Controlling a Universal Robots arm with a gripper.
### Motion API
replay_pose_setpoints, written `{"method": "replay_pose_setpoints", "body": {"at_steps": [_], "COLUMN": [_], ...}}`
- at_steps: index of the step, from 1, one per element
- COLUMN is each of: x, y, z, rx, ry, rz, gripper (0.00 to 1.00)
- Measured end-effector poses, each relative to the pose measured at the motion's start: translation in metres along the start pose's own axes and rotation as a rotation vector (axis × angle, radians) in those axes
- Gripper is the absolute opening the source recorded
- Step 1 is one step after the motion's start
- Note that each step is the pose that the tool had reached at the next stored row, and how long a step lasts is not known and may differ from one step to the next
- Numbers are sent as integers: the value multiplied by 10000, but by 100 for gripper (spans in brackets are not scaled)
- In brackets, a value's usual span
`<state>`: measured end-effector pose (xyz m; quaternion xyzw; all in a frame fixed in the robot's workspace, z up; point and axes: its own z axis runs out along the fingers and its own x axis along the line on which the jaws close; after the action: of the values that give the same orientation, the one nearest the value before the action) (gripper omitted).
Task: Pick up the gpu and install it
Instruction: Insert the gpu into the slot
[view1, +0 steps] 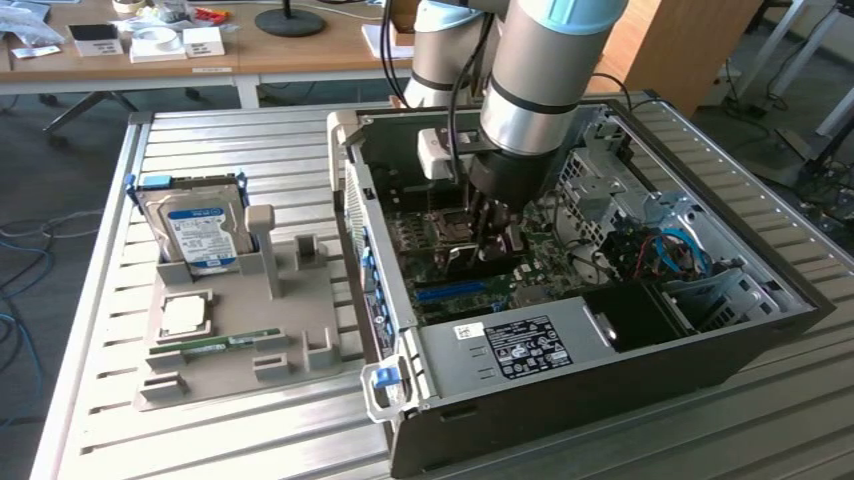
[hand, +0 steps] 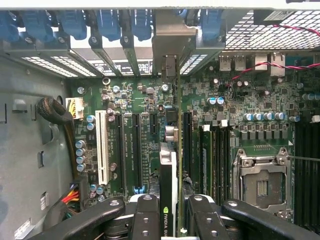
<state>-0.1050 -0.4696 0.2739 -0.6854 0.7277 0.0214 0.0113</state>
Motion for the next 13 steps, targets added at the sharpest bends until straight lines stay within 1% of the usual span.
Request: {"method": "replay_pose_setpoints", "body": {"at_steps": [3,6,7,8,10,11,13], "x": [0,-1,-1,-1,-2,-2,-2], "y": [0,0,-1,0,-1,-2,-1], "z": [0,1,1,1,2,2,1], "rx": [0,11,25,56,133,150,156], "ry": [0,-30,-33,-35,-40,-41,-41], "rz": [0,-9,-16,-25,-49,-58,-61], "gripper": [27,27,27,27,27,27,27]}}
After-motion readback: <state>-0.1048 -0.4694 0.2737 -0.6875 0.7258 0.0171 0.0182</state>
